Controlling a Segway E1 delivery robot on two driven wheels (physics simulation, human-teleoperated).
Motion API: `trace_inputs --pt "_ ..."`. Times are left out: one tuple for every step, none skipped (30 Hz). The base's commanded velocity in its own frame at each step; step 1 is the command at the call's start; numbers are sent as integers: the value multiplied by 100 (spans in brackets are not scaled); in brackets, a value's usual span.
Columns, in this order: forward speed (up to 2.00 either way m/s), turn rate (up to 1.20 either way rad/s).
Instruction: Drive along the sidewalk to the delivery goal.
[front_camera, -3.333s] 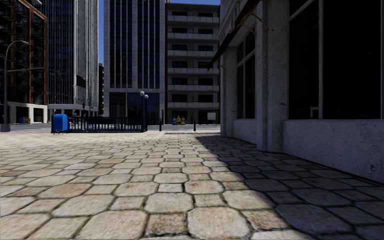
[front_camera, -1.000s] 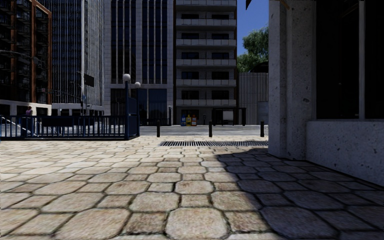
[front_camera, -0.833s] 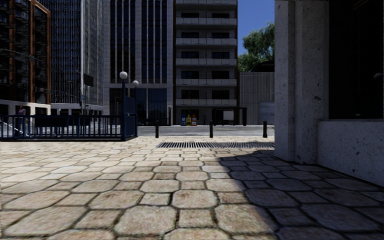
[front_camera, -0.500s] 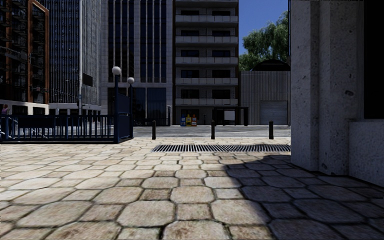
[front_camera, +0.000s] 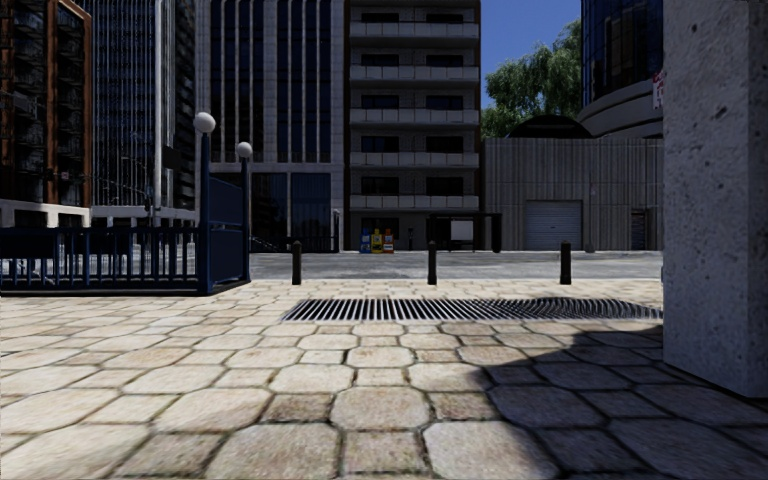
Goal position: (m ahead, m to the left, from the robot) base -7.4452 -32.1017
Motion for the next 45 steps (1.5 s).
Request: trace_inputs --pt "200 0" --pt "200 0" --pt "200 0" --pt "200 0" --pt "200 0" --pt "200 0" --pt "200 0" --pt "200 0" --pt "200 0" --pt "200 0" --pt "200 0" --pt "200 0" --pt "200 0" --pt "200 0" --pt "200 0" --pt "200 0" --pt "200 0" --pt "200 0" --pt "200 0" --pt "200 0" --pt "200 0" --pt "200 0" --pt "200 0" --pt "200 0" --pt "200 0" --pt "200 0" --pt "200 0" --pt "200 0" --pt "200 -30" --pt "200 -51" --pt "200 -72" --pt "200 -83" --pt "200 -88" --pt "200 -91" --pt "200 -96" --pt "200 -98" --pt "200 -98" --pt "200 -98" --pt "200 -98" --pt "200 -98" --pt "200 -98" --pt "200 -98" --pt "200 -98" --pt "200 -98" --pt "200 -98"
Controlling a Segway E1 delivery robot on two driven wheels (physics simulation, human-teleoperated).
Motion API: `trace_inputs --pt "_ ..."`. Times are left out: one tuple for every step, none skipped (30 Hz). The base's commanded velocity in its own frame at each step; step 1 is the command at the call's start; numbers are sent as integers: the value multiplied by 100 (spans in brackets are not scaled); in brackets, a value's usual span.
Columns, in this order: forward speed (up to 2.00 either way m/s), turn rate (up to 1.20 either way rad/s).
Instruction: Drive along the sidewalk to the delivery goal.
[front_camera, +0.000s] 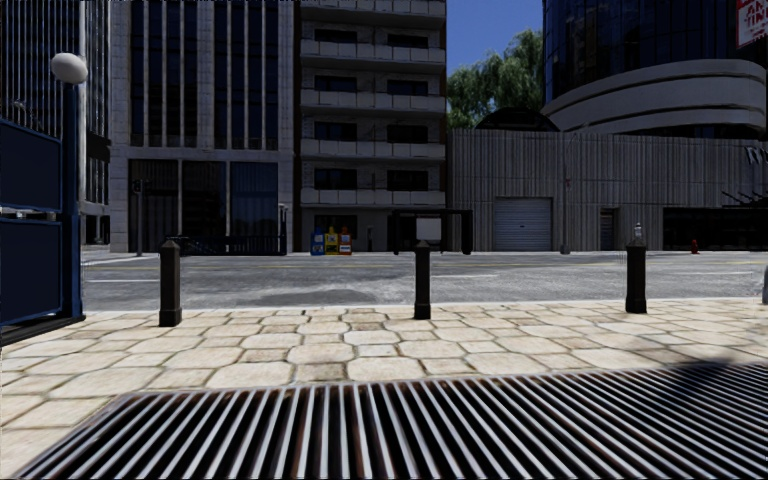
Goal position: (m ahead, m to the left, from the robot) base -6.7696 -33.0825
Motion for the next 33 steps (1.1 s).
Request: trace_inputs --pt "200 -98" --pt "200 -98" --pt "200 -98" --pt "200 -98" --pt "200 -98" --pt "200 -98" --pt "200 -98" --pt "200 -98" --pt "200 -98" --pt "200 -98" --pt "200 -99" --pt "200 -99" --pt "200 -99" --pt "200 -99" --pt "200 -99" --pt "200 -99" --pt "200 -99" --pt "200 -99" --pt "200 -99" --pt "200 -99" --pt "200 -99" --pt "200 -99" --pt "200 -99" --pt "200 -99" --pt "200 -99" --pt "200 -99" --pt "200 -99" --pt "200 -99" --pt "200 -99" --pt "200 -99" --pt "200 -94" --pt "200 -69" --pt "200 -1"
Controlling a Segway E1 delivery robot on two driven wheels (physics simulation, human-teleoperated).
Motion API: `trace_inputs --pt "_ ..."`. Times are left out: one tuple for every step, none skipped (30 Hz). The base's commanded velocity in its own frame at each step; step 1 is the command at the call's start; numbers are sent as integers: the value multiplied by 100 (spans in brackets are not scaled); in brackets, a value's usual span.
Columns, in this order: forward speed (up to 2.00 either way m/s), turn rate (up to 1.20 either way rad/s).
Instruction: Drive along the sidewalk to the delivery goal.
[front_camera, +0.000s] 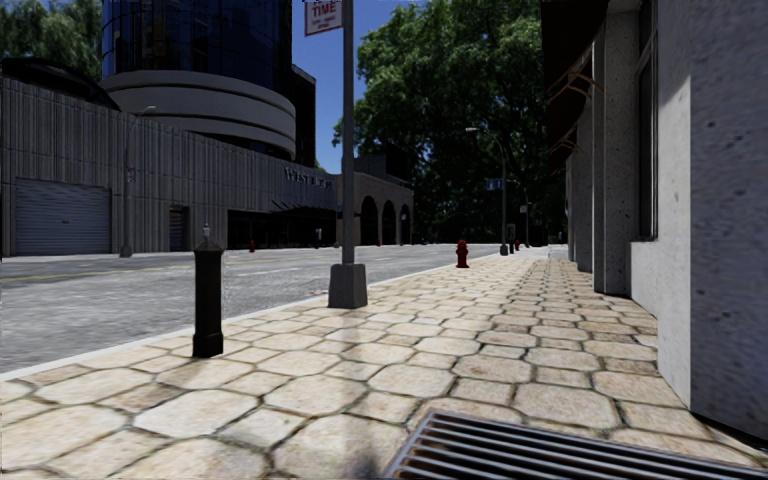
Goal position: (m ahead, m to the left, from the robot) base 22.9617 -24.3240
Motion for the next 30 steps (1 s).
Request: trace_inputs --pt "200 0" --pt "200 0" --pt "200 0" --pt "200 0" --pt "200 0" --pt "200 0" --pt "200 62" --pt "200 108" --pt "200 120" --pt "200 120" --pt "200 120" --pt "200 117" --pt "200 99" --pt "200 91" --pt "200 86" --pt "200 86" --pt "200 84" --pt "200 83" --pt "200 83" --pt "200 63" --pt "200 36" --pt "200 25" --pt "200 14" --pt "200 8" --pt "200 2" --pt "200 0" --pt "200 0" --pt "200 0" --pt "200 0" --pt "200 0"
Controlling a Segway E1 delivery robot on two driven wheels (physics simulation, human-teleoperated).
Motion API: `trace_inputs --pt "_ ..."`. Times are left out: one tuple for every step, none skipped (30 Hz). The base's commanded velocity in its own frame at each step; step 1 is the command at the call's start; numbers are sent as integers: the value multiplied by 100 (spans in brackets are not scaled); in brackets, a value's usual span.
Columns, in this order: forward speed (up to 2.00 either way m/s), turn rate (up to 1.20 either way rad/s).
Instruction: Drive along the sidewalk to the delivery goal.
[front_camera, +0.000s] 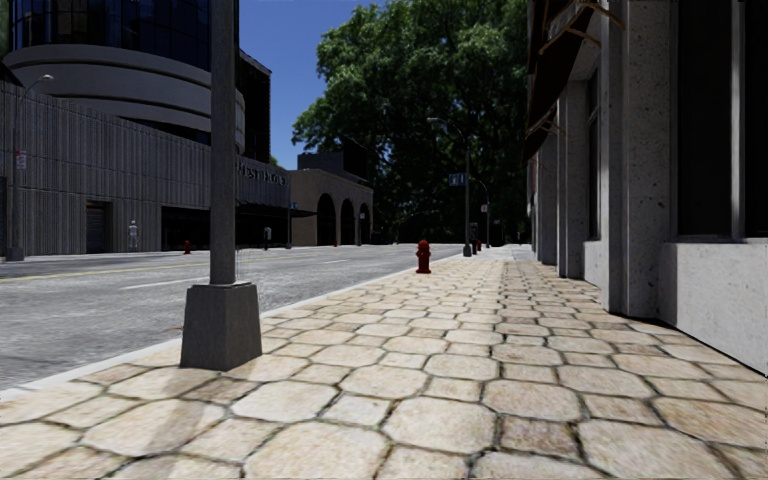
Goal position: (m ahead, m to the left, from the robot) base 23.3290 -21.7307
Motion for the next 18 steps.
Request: trace_inputs --pt "200 0" --pt "200 0" --pt "200 0" --pt "200 0" --pt "200 0" --pt "200 0" --pt "200 0" --pt "200 0" --pt "200 0" --pt "200 0" --pt "200 -33" --pt "200 -33" --pt "200 -59" --pt "200 -77" --pt "200 -98" --pt "200 -120" --pt "200 -120" --pt "200 -120"
